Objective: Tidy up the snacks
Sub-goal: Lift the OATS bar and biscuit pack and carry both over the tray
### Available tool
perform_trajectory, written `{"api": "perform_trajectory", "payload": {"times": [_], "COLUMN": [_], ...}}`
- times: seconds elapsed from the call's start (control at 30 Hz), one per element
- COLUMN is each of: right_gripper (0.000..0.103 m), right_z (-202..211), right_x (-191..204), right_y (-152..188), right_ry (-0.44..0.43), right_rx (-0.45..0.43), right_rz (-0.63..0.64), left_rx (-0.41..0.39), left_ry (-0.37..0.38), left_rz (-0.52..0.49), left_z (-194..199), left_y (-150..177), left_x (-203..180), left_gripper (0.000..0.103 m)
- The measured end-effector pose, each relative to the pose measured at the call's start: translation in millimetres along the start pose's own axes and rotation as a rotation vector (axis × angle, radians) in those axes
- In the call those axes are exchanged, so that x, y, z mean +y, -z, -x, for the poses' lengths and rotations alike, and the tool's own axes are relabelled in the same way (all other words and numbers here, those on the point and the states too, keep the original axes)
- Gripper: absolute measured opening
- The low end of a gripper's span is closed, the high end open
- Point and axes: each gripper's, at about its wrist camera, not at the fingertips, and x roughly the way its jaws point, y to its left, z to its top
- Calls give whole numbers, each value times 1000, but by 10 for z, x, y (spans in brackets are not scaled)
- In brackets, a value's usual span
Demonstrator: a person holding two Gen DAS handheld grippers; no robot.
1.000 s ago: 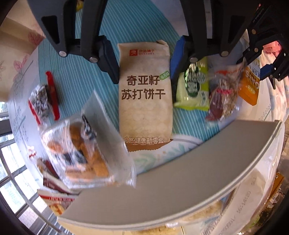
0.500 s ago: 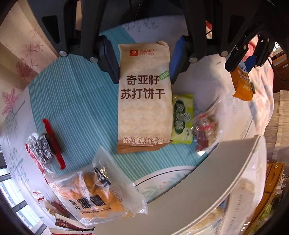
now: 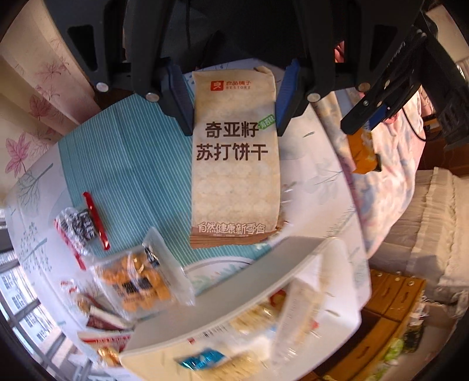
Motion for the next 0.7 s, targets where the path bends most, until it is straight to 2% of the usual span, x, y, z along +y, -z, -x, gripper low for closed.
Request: {"api": "perform_trajectory", "payload": {"times": [0.2,0.7], "right_gripper": [54,54], "right_z": [432,958], "right_x": [-142,-208], "right_y": [76,-356], "right_ry": [-41,-94], "right_rx": [-43,-118], "right_rz": [71,292], "left_rx": [-19,-145], "left_ry": [-10,-64], "left_rz": [37,98], "left_z": [282,775], "left_y": [-99,-488], "left_x": [-213,-944], "left_gripper": [38,38]}}
